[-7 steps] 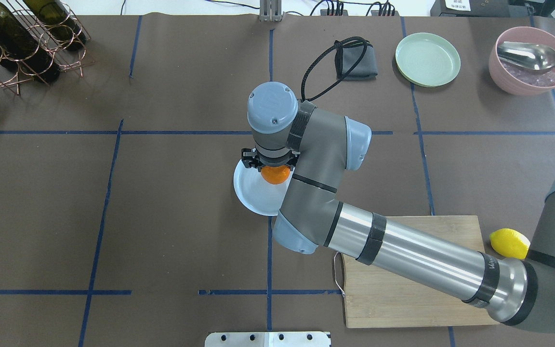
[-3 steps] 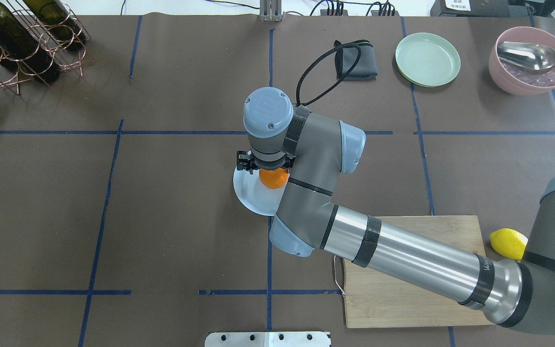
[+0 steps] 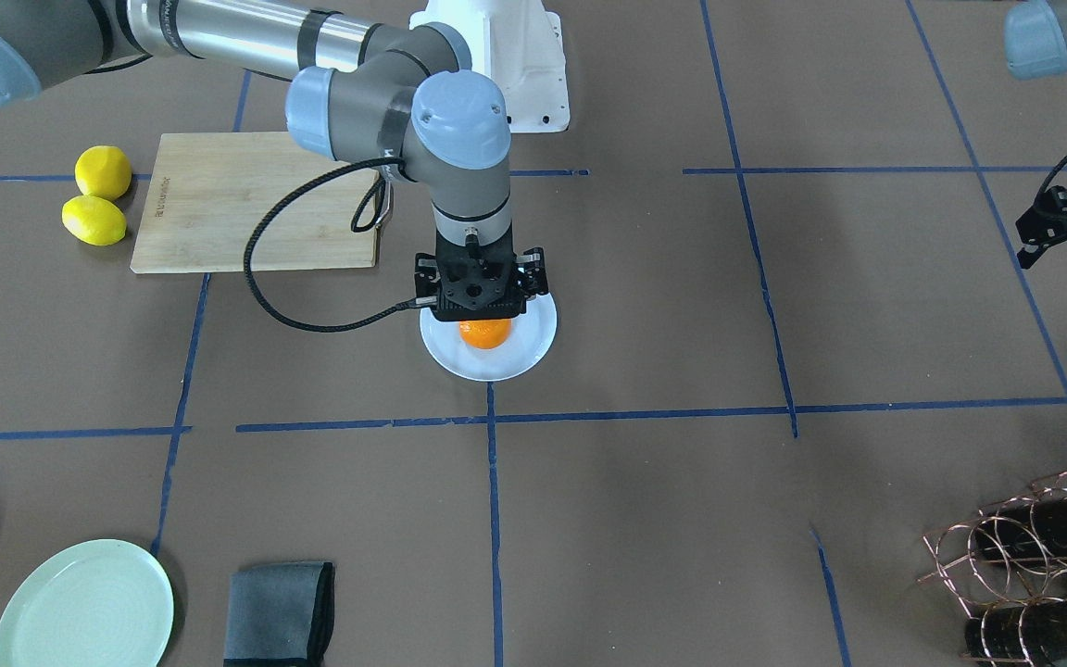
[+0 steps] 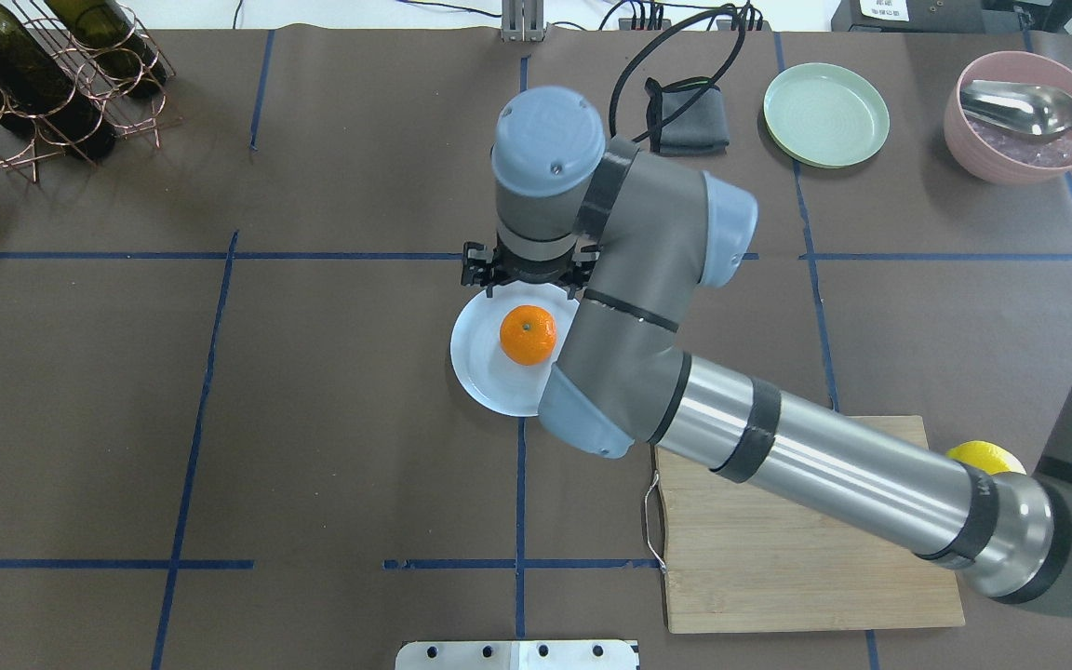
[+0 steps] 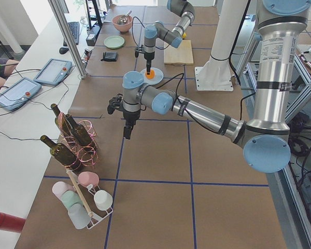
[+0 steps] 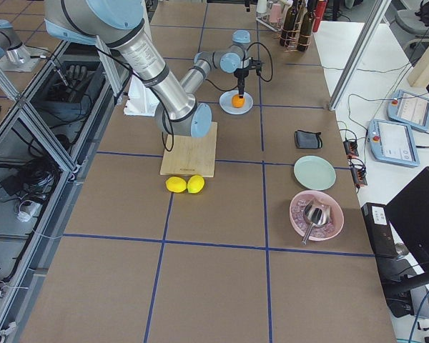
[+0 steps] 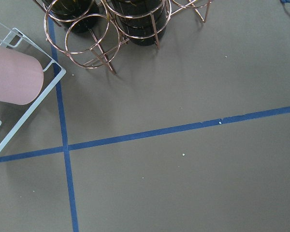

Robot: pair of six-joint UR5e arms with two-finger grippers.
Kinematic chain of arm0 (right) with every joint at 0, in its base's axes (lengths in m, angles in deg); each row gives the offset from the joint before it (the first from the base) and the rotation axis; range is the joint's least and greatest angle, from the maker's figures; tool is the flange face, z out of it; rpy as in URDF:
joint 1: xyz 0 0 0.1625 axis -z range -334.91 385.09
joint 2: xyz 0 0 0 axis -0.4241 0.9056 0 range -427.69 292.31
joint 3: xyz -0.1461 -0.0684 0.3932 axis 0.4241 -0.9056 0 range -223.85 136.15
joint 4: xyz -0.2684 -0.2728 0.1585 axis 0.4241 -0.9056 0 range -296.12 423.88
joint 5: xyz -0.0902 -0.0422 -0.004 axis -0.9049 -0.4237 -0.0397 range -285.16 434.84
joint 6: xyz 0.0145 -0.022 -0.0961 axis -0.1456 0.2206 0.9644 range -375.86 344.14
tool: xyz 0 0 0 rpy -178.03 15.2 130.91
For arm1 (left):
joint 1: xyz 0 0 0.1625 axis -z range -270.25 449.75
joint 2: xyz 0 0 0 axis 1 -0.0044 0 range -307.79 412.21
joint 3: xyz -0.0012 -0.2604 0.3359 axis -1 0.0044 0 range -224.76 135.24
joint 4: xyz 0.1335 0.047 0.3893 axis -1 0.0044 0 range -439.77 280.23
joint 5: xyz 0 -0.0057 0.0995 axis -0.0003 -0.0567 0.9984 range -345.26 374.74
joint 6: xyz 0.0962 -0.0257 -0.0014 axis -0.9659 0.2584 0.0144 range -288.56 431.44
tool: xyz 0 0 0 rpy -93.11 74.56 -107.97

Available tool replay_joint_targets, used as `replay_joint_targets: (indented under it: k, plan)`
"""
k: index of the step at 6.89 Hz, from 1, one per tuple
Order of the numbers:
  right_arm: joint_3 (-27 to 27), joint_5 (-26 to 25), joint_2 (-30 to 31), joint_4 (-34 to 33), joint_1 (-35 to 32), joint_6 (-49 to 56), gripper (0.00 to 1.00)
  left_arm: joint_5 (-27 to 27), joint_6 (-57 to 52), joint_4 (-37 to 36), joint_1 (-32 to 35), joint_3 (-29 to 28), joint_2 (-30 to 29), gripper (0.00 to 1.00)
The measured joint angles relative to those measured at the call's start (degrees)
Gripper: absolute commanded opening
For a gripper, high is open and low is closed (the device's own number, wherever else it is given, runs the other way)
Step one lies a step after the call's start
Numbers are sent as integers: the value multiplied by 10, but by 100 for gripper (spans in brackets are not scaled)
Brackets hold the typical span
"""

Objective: Pick orange to plate

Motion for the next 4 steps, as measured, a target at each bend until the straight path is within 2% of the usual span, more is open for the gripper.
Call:
replay_joint_targets:
  k: [2,4]
  plan:
    - [93,54,72,-26,-67,52,100,-14,-33,-2,18,1,14,100]
    - [165,108,173,-52,-161,201,100,-30,-90,-6,55,-4,31,100]
